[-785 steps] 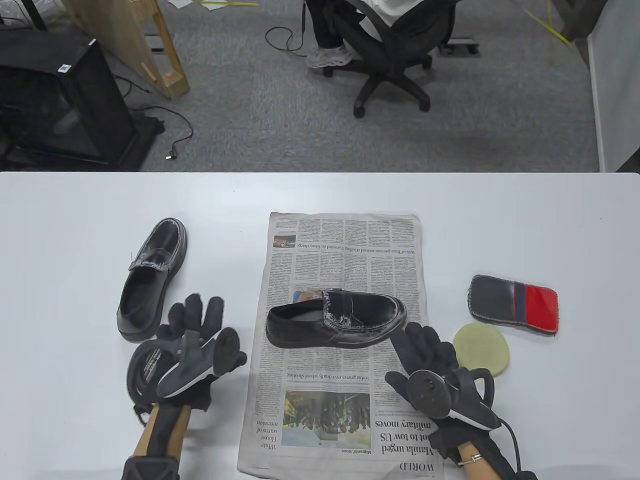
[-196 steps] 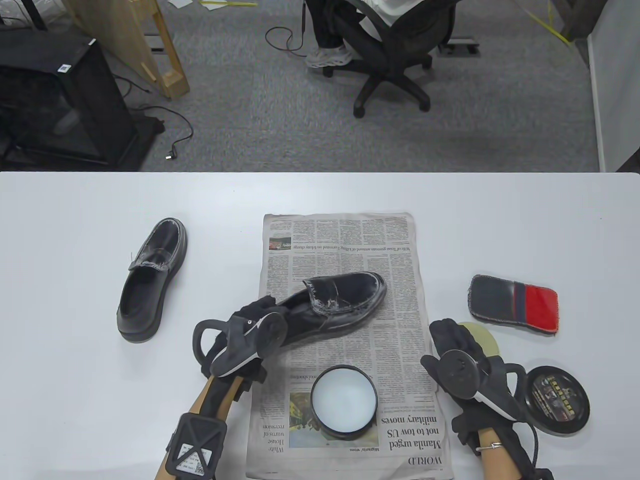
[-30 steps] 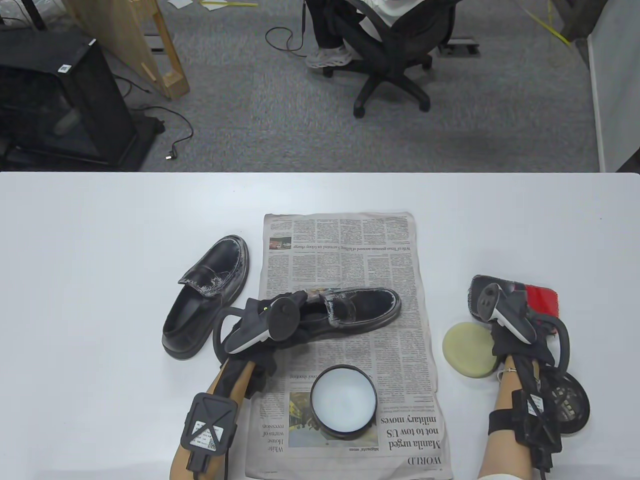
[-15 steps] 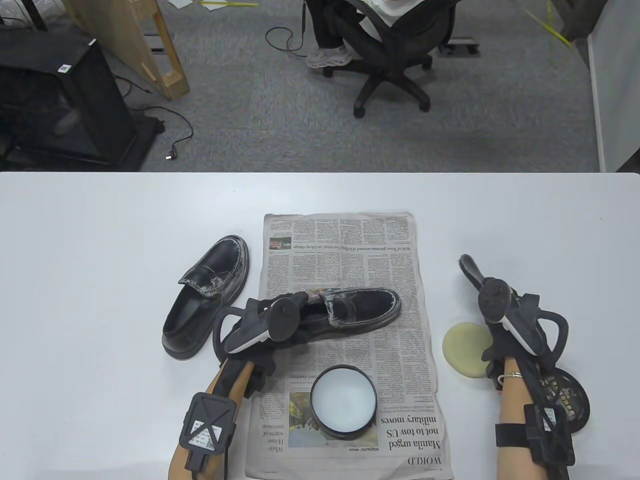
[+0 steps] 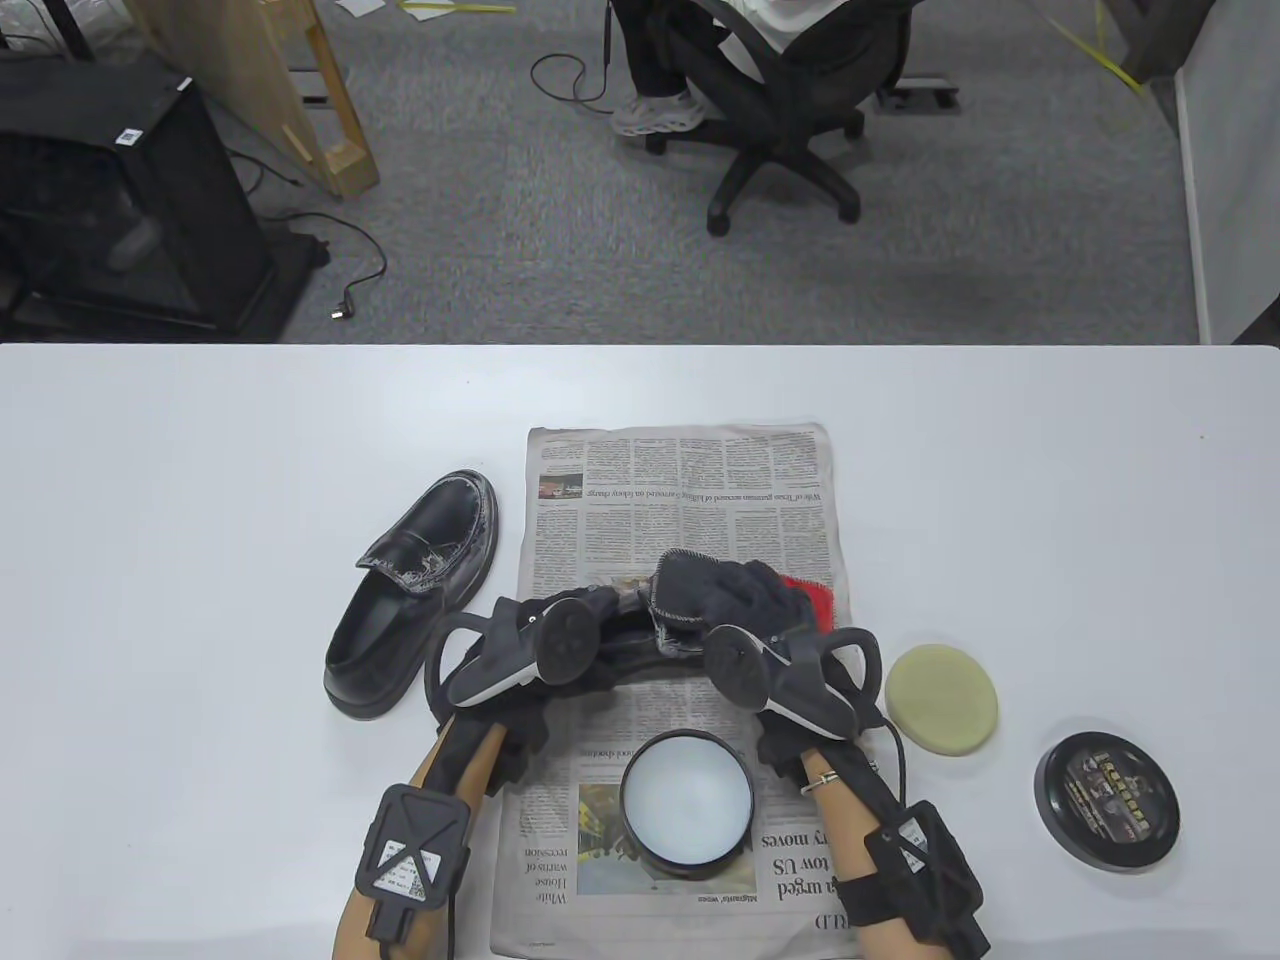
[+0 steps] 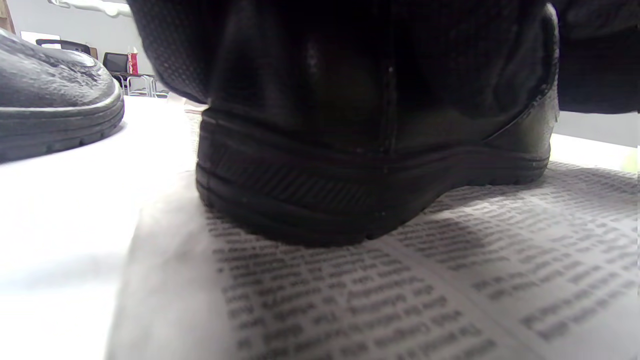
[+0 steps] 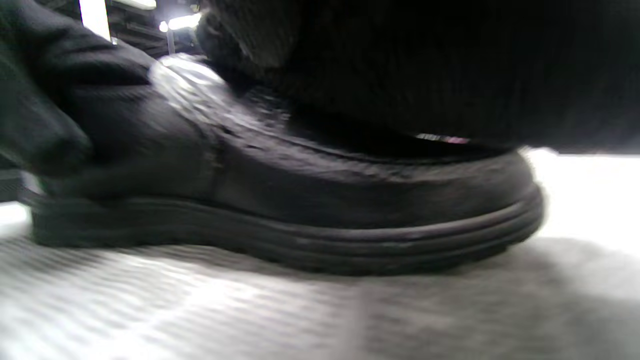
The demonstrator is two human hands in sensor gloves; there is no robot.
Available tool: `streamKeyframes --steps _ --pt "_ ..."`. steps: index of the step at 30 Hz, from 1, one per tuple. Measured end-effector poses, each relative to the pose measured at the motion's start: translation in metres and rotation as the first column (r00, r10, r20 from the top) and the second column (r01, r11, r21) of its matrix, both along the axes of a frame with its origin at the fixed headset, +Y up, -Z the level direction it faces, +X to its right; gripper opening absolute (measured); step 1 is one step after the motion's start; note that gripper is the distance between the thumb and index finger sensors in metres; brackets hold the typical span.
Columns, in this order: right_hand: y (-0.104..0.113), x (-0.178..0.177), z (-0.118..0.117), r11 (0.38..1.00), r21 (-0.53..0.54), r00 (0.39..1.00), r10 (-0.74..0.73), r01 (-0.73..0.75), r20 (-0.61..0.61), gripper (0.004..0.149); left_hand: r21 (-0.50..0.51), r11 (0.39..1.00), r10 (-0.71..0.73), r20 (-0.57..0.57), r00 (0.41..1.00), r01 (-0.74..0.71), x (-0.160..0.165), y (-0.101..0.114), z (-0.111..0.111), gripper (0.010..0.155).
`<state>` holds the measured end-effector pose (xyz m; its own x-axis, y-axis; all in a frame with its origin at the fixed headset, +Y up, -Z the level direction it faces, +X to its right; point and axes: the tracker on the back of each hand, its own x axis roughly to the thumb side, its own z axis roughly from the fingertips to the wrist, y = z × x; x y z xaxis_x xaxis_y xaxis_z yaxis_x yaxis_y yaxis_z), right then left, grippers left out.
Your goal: Dip and apply leather care cream with polishing sponge on shoes
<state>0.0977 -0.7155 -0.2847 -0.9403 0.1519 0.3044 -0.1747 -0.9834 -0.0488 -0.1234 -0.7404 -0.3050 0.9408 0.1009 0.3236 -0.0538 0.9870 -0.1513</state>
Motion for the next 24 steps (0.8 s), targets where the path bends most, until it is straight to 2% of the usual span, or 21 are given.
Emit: streamKeyframes --steps 2,4,6,8,10,14,16,20,24 --pt "-0.002 -0.001 0.0 0.977 -0.123 0.983 -0.18 0.173 -0.047 0.045 -0.004 1.0 0.003 0.003 1.0 -0.003 0.0 0.0 0.0 0.082" --pt "-0.007 -0.004 0.0 0.945 -0.197 0.958 -0.278 0.261 -0.066 0.046 -0.005 1.0 0.0 0.008 1.0 0.0 0.0 0.0 0.0 0.082" --pt "-0.009 -0.009 -0.001 0.96 -0.164 0.968 -0.24 0.227 -0.068 0.048 0.003 1.0 -0.021 0.015 1.0 0.021 0.002 0.0 0.001 0.081" --pt "-0.012 -0.015 -0.004 0.97 -0.186 0.981 -0.173 0.155 -0.089 0.055 0.008 0.999 -0.034 0.018 0.999 0.034 0.003 0.0 0.001 0.081" --pt "-0.014 -0.017 -0.01 0.969 -0.209 0.987 -0.145 0.129 -0.064 0.056 0.007 1.0 -0.029 0.016 0.999 0.029 0.003 0.0 0.002 0.081" --pt "-0.023 -0.011 -0.027 0.958 -0.277 0.997 -0.058 0.072 0.058 0.056 0.017 0.999 -0.028 0.005 1.0 0.027 0.002 -0.001 0.002 0.082" --pt "-0.029 0.001 -0.033 0.944 -0.303 0.987 -0.099 0.133 0.126 0.056 0.027 0.999 -0.017 -0.02 1.0 0.017 0.001 -0.001 0.001 0.082" --pt "-0.035 0.024 -0.028 0.962 -0.26 0.978 -0.031 0.085 0.206 0.055 0.053 0.997 -0.051 -0.057 0.997 0.054 0.003 -0.001 0.001 0.082" --pt "-0.034 0.036 -0.014 0.971 -0.229 0.975 -0.024 0.076 0.221 0.055 0.068 0.995 -0.062 -0.078 0.995 0.068 0.003 -0.001 0.002 0.082"
